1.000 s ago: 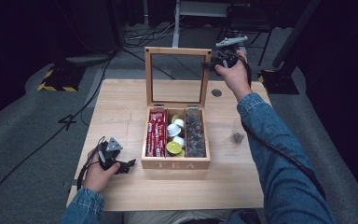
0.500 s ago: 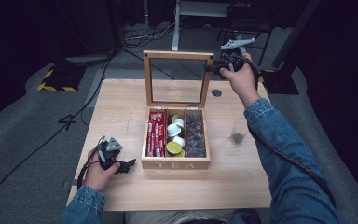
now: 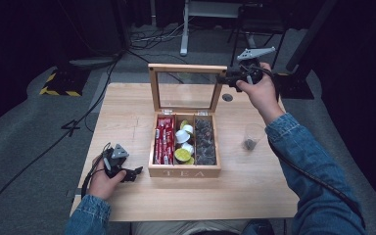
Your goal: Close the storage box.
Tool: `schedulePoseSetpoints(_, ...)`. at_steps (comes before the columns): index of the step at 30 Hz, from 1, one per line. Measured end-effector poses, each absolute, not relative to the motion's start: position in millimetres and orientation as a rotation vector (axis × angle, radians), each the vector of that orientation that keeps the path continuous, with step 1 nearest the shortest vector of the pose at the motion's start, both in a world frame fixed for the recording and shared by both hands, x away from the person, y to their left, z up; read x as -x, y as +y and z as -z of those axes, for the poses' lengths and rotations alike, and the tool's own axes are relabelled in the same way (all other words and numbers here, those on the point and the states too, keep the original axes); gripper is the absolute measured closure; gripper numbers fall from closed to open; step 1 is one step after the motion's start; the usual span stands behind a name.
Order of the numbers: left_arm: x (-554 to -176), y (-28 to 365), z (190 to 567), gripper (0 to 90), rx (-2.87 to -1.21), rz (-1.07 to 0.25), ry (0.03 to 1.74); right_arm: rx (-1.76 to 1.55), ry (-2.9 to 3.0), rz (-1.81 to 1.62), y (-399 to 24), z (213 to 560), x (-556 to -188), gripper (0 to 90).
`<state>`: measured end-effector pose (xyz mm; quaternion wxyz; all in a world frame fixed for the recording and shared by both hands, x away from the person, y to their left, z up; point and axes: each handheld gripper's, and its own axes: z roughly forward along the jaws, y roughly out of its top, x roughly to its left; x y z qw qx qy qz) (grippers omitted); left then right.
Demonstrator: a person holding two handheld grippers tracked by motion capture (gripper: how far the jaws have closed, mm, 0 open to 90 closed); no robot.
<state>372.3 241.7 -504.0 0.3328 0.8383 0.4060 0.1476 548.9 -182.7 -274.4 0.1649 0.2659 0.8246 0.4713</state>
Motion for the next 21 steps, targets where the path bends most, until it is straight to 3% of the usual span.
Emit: schedulePoseSetpoints(21,-373.1,241.5,504.3,9.6,-2.186,-0.391,1.058,-0.748,2.387,-1.352,-185.7,283.9,-496.5,60.0)
